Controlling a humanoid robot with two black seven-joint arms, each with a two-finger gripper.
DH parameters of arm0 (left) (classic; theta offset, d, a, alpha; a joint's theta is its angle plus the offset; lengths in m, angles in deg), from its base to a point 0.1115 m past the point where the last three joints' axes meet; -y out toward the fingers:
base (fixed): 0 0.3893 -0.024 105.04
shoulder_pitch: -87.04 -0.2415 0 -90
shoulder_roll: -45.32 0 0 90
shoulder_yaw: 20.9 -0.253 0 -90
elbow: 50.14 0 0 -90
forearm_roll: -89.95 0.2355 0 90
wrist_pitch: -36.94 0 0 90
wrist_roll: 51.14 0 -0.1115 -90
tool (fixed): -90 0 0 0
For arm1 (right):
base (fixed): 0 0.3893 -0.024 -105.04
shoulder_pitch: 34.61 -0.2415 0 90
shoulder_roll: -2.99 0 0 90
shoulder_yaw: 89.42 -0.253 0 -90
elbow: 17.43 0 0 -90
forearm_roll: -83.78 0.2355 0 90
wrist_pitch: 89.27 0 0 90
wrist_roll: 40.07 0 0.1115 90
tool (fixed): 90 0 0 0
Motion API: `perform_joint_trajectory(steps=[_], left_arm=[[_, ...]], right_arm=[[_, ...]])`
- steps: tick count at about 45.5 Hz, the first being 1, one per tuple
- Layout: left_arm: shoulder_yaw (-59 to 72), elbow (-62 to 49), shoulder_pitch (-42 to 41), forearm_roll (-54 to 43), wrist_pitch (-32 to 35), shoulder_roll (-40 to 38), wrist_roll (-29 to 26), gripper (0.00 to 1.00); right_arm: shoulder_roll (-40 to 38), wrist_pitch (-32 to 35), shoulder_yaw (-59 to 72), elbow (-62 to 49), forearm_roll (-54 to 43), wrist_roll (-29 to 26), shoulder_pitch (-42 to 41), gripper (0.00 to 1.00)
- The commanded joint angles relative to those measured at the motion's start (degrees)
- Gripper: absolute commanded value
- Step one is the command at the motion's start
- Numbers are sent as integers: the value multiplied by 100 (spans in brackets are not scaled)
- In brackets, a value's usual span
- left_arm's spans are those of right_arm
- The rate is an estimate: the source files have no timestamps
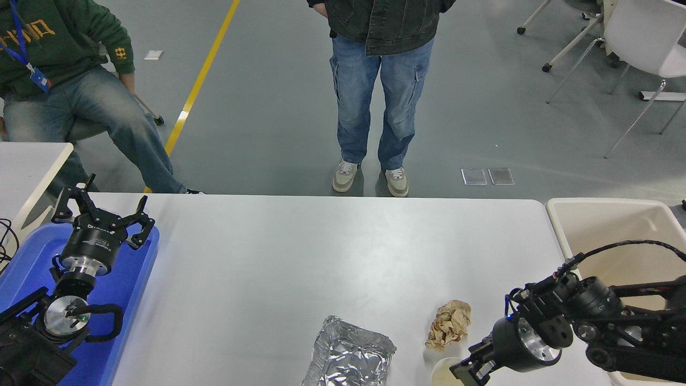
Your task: Clean the table surface
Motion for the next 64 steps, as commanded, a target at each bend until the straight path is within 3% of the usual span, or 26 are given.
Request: perform_joint_trajectory(steps=[1,9,32,41,49,55,64], left_arm=[[0,7,3,0,0,0,-1,100],[0,-2,3,0,0,0,8,100],[0,-2,3,0,0,0,-1,100],[0,7,3,0,0,0,-1,100],[0,-2,3,0,0,0,-1,100],[0,-2,3,0,0,0,8,100],[0,-2,-5,0,0,0,-1,100]], right_arm=[[36,10,-6,-25,-23,101,7,24],[27,10,-6,-34,-155,127,7,0],[-34,37,-50,-245,-76,277,-99,0],[-438,63,-41,-122,442,531,-590,0],[-1036,520,-67,28,1049,892,-1355,0],[-1484,713,-374,107,1180,1094,-1584,0],[-2284,1636,-1499,283,1681,1173,-1610,0]])
